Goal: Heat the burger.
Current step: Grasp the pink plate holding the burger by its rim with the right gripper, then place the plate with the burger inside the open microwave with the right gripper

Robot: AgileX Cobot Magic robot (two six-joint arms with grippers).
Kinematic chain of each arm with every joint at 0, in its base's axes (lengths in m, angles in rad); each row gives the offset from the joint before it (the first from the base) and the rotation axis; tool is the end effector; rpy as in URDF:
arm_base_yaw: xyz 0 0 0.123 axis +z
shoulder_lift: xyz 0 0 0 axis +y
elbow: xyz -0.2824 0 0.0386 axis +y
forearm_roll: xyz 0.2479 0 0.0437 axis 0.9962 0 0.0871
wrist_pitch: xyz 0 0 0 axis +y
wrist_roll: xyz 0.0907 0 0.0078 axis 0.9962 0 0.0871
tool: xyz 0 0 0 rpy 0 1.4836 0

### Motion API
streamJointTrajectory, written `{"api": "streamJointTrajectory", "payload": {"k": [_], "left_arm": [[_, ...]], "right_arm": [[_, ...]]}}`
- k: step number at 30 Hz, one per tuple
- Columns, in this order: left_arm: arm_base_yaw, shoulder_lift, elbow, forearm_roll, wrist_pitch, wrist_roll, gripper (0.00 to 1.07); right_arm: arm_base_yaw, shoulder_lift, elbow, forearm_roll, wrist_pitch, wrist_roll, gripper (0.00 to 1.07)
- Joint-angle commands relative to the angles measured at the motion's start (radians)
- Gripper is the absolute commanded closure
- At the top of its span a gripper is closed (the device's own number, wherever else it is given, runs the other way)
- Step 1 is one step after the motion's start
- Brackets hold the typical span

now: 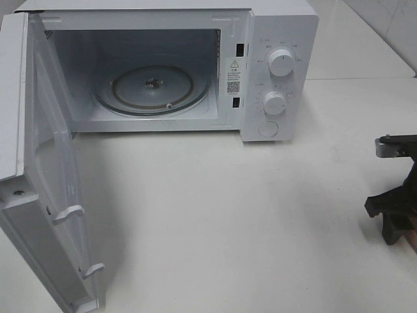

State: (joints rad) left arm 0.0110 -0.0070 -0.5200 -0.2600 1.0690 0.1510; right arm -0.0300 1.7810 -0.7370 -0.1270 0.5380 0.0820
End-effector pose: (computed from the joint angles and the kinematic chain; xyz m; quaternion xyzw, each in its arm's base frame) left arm -0.0100 -0.0206 0.2842 0.0661 0.8386 -0.0865 0.5338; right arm 0.2659 -0.0139 0.1082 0.0027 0.9987 -0.0336 0.0388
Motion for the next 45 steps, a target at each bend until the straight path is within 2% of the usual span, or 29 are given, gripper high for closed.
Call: {"api": "streamJointTrajectory", "payload": {"k": [1,2,3,4,6,9,10,19,24,29,32,34,45], "left_arm": [[-0.004,-0.014,0.002,-0.001,0.003,0.000,0.07],[-0.004,-0.014,0.002,-0.001,0.003,0.000,0.07],[-0.004,-0.014,0.002,-0.001,0.003,0.000,0.07],[-0.004,-0.014,0.002,-0.001,0.003,0.000,0.07],[-0.004,-0.014,0.002,-0.001,0.003,0.000,0.07],[-0.004,-0.014,0.002,-0.001,0.003,0.000,0.07],[-0.004,-0.014,0.002,-0.001,0.003,0.000,0.07],[-0.004,-0.014,0.002,-0.001,0.003,0.000,0.07],[-0.004,-0.014,0.002,-0.001,0.003,0.000,0.07],[-0.004,-0.014,0.002,-0.001,0.003,0.000,0.07],[-0.004,-0.014,0.002,-0.001,0.003,0.000,0.07],[-0.004,-0.014,0.002,-0.001,0.003,0.000,0.07],[-0.004,-0.014,0.002,-0.001,0.003,0.000,0.07]], "right_arm": [[-0.004,0.006,0.005,0.000,-0.002,-0.005,0.51],[-0.004,0.006,0.005,0.000,-0.002,0.006,0.64],[-0.004,0.006,0.005,0.000,-0.012,0.030,0.70],[-0.004,0.006,0.005,0.000,-0.012,0.030,0.70],[-0.004,0.006,0.005,-0.011,-0.023,0.046,0.98],[-0.004,0.006,0.005,-0.014,-0.023,0.045,1.02],[-0.004,0.006,0.005,-0.016,-0.023,0.041,1.07],[-0.001,0.006,0.005,-0.017,-0.028,0.043,1.07],[0.030,0.003,0.005,-0.063,-0.018,0.095,1.07],[0.099,-0.001,0.005,-0.210,0.035,0.255,1.07],[0.107,-0.001,0.005,-0.235,0.045,0.282,1.07],[0.153,-0.001,0.005,-0.320,0.082,0.370,1.07],[0.248,-0.001,0.005,-0.416,0.165,0.472,1.07]]}}
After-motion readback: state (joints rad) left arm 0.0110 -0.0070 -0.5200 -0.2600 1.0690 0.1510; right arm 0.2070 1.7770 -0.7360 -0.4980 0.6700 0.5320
